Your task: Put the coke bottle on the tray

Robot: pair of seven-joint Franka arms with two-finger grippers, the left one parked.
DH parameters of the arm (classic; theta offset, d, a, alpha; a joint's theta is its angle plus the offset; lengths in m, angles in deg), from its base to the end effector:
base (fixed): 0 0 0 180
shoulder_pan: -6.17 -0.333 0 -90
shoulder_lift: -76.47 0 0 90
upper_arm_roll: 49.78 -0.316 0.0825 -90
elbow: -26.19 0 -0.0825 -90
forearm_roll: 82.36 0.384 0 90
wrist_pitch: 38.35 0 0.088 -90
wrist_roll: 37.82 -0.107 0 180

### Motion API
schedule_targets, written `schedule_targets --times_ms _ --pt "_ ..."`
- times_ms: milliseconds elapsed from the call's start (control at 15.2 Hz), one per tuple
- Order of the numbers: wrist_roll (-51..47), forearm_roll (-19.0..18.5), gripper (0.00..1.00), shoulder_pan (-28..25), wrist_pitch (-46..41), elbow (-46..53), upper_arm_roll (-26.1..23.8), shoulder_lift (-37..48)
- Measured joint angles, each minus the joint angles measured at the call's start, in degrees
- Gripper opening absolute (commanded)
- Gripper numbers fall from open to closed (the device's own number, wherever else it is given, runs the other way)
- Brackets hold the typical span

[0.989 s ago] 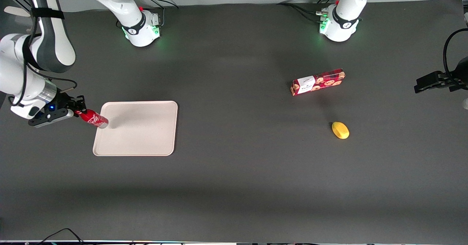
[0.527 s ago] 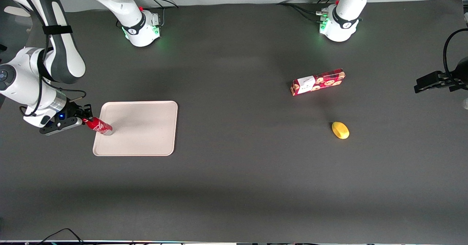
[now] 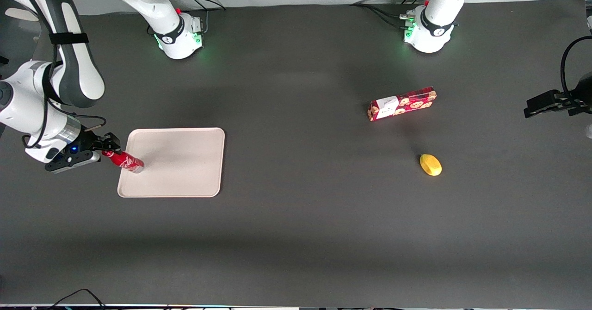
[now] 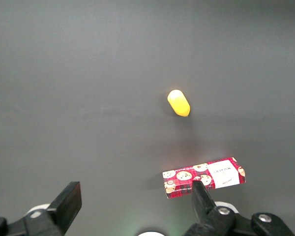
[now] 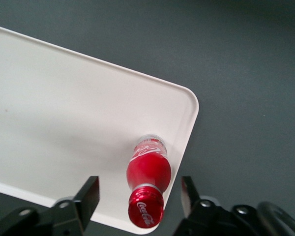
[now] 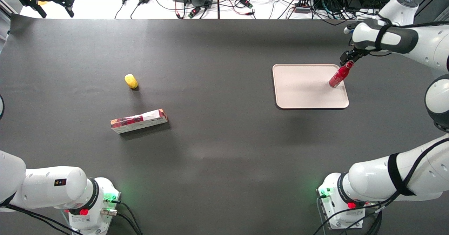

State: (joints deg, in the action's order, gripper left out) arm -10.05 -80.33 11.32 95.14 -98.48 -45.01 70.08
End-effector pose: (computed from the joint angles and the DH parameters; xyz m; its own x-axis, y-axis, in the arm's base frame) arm 0.5453 -0.0943 0.3449 0.9577 0.2842 0.0459 0.2843 -0.9587 0.0044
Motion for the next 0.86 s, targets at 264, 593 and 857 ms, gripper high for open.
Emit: schedule_targets --times_ms 264,593,857 --pt "-7.1 3.8 1.0 -0.5 -11.3 9.0 -0.1 1.3" --pt "-25.8 3.9 1.0 -2.1 -26.9 21.9 -5.2 5.7" --pt "-32.2 1.0 1.0 -2.4 -37.0 30.4 -8.8 6.4"
